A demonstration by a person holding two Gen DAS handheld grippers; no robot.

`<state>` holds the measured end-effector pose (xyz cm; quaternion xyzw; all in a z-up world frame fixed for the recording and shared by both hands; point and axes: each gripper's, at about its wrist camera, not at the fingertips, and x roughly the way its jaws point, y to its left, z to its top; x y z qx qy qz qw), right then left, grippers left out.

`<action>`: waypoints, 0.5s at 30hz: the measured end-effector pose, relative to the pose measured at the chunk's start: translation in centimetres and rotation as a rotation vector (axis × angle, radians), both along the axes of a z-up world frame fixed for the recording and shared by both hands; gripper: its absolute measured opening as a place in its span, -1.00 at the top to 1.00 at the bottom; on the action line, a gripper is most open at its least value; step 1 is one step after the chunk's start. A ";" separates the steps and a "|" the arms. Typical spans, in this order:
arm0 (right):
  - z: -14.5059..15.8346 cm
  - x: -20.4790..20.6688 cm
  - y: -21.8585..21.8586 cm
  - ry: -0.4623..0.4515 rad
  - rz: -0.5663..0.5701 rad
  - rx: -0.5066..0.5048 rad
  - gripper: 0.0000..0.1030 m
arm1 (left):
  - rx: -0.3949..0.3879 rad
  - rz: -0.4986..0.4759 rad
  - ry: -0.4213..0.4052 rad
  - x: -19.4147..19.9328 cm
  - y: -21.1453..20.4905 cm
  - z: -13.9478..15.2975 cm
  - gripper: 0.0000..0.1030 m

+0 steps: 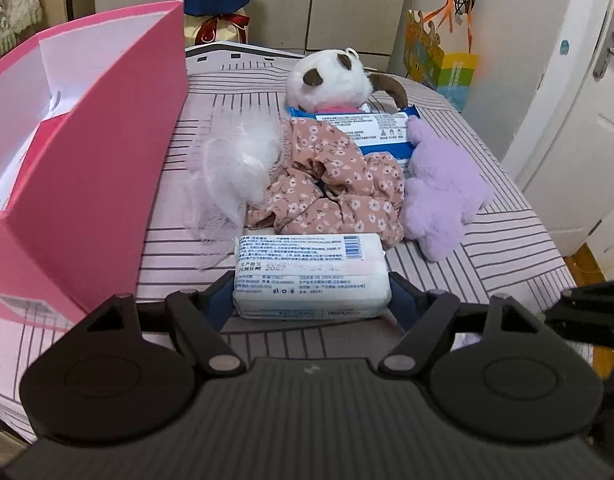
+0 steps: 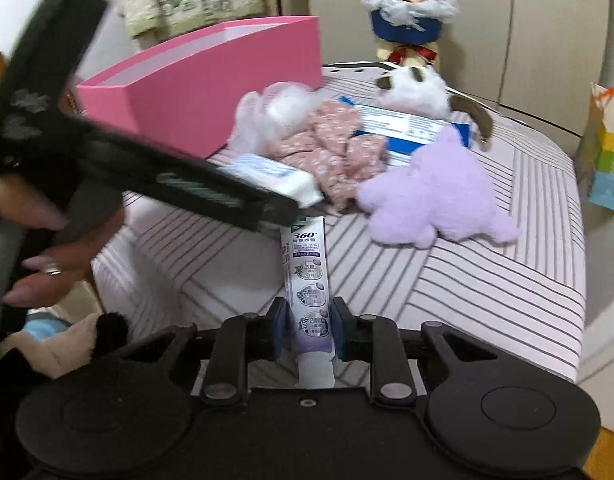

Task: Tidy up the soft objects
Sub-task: 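Grasp the wrapped soap bar with the left gripper while the right grasps the toothpaste tube, then carry soap bar and toothpaste tube into the pink box and release both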

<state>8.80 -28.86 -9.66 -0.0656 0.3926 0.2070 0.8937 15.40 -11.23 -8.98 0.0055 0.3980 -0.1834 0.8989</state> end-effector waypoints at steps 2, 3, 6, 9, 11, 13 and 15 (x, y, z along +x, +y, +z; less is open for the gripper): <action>-0.1 0.3 -0.1 0.004 -0.006 0.007 0.46 | -0.008 -0.003 0.008 -0.1 0.3 0.0 -0.50; -0.1 0.4 0.0 0.001 -0.003 0.001 0.45 | -0.014 -0.006 0.016 0.0 0.3 0.0 -0.50; -0.3 0.8 0.5 -0.008 -0.024 0.005 0.42 | -0.031 -0.013 0.042 0.0 0.5 -0.3 -0.50; -0.5 1.2 0.8 -0.030 -0.037 0.012 0.40 | -0.027 -0.007 0.041 -0.2 0.5 -0.4 -0.50; -0.6 1.3 1.1 -0.052 -0.039 0.004 0.44 | -0.025 -0.004 0.027 -0.5 0.8 -0.2 -0.50; -0.7 1.1 1.1 -0.065 -0.058 0.014 0.45 | -0.028 -0.004 0.019 -0.7 1.1 0.1 -0.50; -0.5 0.9 0.9 -0.058 -0.097 0.015 0.45 | -0.033 -0.015 0.024 -1.0 1.6 0.5 -0.50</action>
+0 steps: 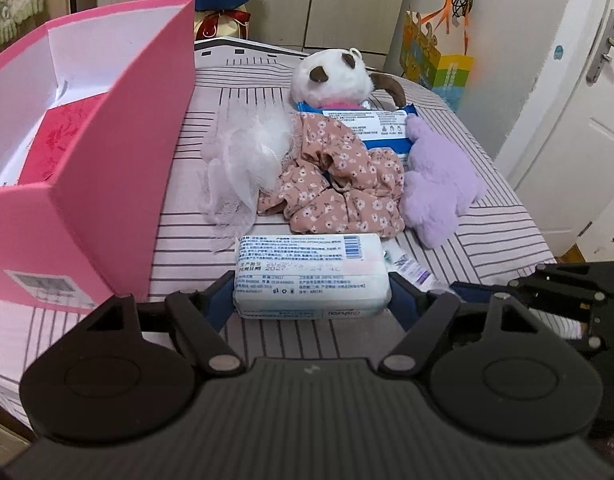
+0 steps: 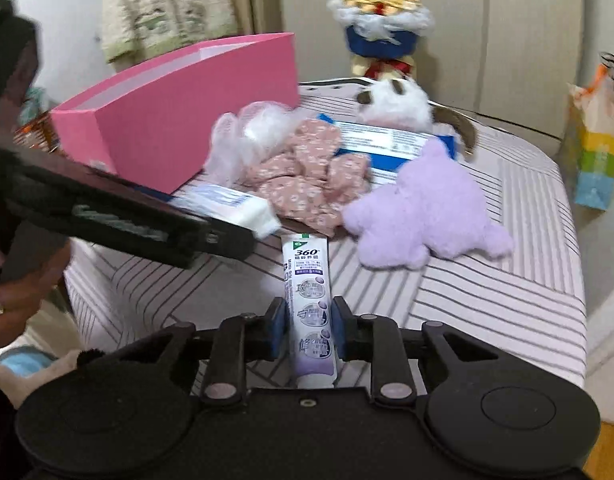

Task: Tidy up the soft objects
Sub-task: 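Carry soap bar and toothpaste tube into the pink box and release both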

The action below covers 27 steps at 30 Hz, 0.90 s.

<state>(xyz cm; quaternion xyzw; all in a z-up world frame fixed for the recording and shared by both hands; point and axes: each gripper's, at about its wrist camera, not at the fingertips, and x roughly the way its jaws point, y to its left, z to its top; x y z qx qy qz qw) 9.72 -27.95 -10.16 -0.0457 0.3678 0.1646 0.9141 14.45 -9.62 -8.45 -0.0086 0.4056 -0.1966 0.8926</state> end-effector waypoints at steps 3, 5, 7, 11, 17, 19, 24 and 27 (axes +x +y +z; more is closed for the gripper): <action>0.8 -0.2 -0.7 0.015 -0.017 0.036 0.45 | -0.011 -0.026 0.008 -0.6 0.7 0.7 -0.50; 1.1 -0.2 -1.0 0.048 -0.032 0.049 0.45 | 0.003 -0.040 0.004 -1.2 0.9 1.2 -0.50; 1.1 -0.2 -1.2 0.088 -0.045 0.064 0.45 | 0.025 -0.050 0.007 -1.6 1.1 1.5 -0.50; 0.9 -0.7 -1.4 0.130 -0.060 0.086 0.45 | 0.041 -0.067 0.045 -2.4 1.9 1.7 -0.50; 1.8 -1.6 -1.1 0.124 -0.076 0.085 0.45 | 0.055 -0.066 0.079 -3.0 3.1 1.6 -0.50; 2.2 -1.9 -0.8 0.117 -0.072 0.080 0.45 | 0.055 -0.061 0.071 -3.2 3.6 1.8 -0.50; 3.8 -2.8 0.3 0.100 -0.036 0.069 0.45 | 0.035 -0.061 0.072 -3.7 4.9 2.7 -0.50; 4.9 -3.2 1.2 0.089 -0.019 0.058 0.45 | 0.042 -0.062 0.087 -3.9 5.7 3.4 -0.50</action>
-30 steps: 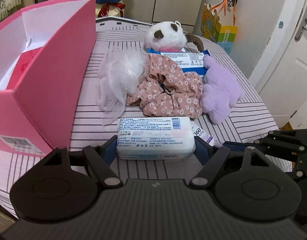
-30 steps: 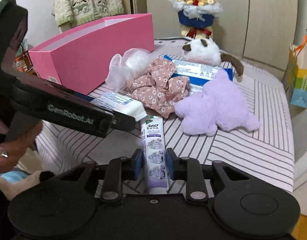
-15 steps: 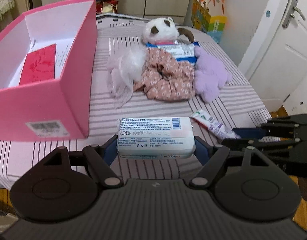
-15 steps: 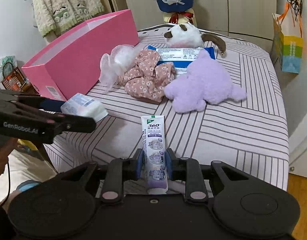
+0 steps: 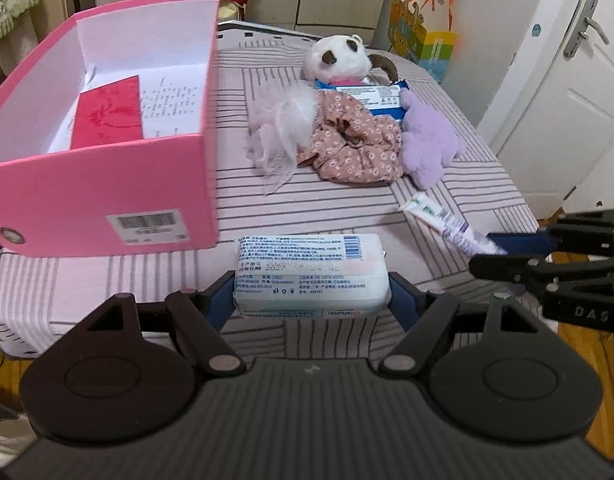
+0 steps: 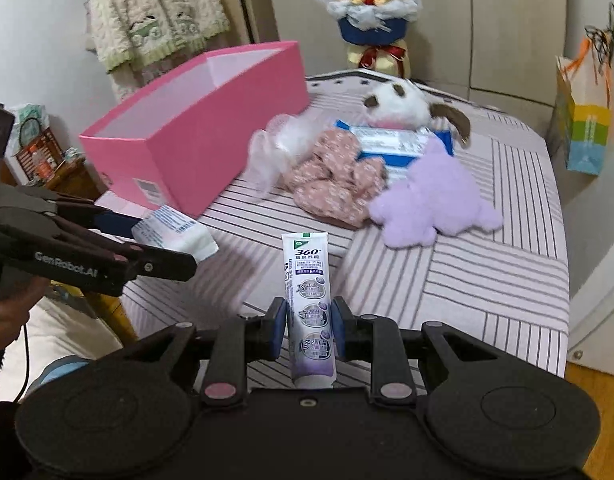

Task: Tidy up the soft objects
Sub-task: 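Carry soap bar and toothpaste tube into the pink box and release both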

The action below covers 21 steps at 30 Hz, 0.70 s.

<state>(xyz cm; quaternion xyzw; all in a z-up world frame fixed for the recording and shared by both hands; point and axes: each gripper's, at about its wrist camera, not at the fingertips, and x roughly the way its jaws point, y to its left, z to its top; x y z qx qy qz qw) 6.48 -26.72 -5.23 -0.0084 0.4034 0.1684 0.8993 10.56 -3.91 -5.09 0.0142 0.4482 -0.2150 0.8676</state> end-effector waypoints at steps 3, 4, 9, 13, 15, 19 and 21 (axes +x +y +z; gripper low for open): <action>1.6 -0.5 1.0 -0.005 0.021 -0.030 0.45 | 0.008 -0.023 0.007 -0.2 1.5 1.5 -0.50; 2.2 -0.7 1.3 -0.008 0.033 -0.032 0.45 | 0.017 -0.029 0.004 -0.3 2.0 2.1 -0.50; 5.1 -1.3 2.7 -0.031 0.081 -0.011 0.45 | 0.016 -0.022 -0.021 -0.8 4.7 4.9 -0.50; 7.3 -1.3 4.6 -0.071 0.127 0.006 0.45 | -0.005 0.003 -0.075 -1.1 6.9 7.4 -0.50; 8.3 -0.9 5.9 -0.100 0.148 0.012 0.45 | -0.001 0.017 -0.107 -1.1 7.8 8.4 -0.50; 9.6 0.6 8.5 -0.140 0.194 0.046 0.45 | 0.019 0.045 -0.157 -0.4 9.1 9.5 -0.50; 10.0 1.6 9.8 -0.148 0.215 0.064 0.45 | 0.019 0.052 -0.167 0.2 9.6 9.7 -0.50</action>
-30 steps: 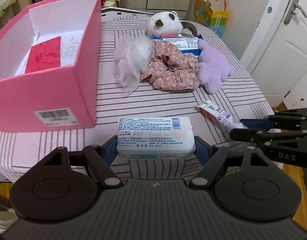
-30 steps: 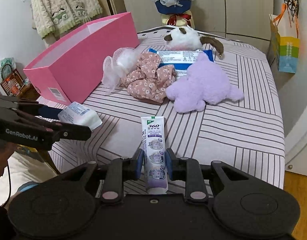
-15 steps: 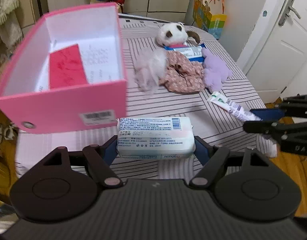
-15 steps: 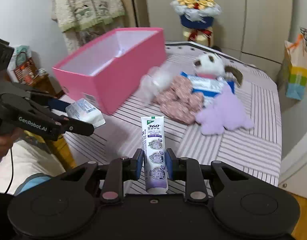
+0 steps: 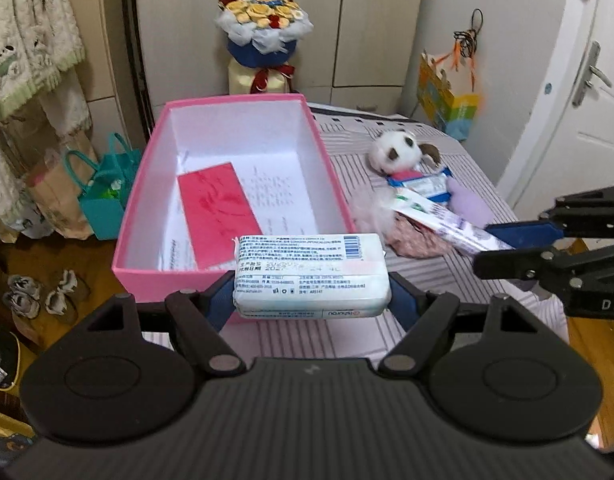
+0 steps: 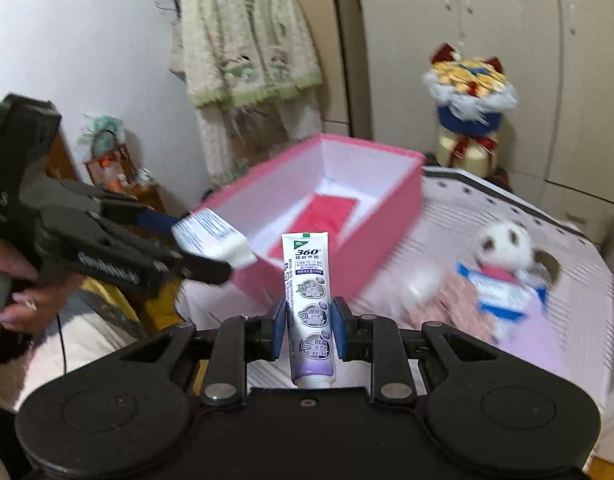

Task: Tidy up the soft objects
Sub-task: 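Carry soap bar and toothpaste tube into the pink box and release both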

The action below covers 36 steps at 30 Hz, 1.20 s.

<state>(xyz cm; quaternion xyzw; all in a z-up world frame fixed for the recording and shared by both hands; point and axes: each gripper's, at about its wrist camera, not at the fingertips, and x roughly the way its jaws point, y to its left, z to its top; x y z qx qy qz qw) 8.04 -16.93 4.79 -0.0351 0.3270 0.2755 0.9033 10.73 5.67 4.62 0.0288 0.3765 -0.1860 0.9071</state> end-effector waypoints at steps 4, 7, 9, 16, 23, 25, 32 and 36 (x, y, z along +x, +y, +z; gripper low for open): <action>0.4 2.7 2.9 0.009 0.035 -0.016 0.45 | -0.002 0.011 -0.020 1.5 0.9 0.2 -0.50; 1.3 5.1 4.6 0.001 0.050 -0.016 0.45 | 0.000 0.017 -0.013 3.1 1.4 0.1 -0.50; 1.7 7.0 5.5 -0.003 0.049 -0.005 0.45 | 0.005 0.019 -0.008 4.7 1.4 -0.1 -0.50; 0.6 15.4 8.0 0.077 0.015 0.009 0.46 | -0.040 0.068 0.117 12.8 1.6 -2.5 -0.50; -2.6 22.9 9.4 0.192 0.001 -0.024 0.45 | 0.042 0.046 0.200 18.6 0.5 -5.9 -0.50; -3.4 24.3 10.0 0.209 0.019 -0.040 0.45 | 0.066 0.022 0.218 19.4 0.1 -6.6 -0.50; -6.0 26.9 11.0 0.251 0.047 -0.081 0.45 | 0.146 -0.005 0.245 21.1 -1.0 -8.0 -0.50; -6.7 27.7 11.2 0.275 0.045 -0.098 0.44 | 0.143 -0.005 0.255 21.8 -0.9 -8.2 -0.51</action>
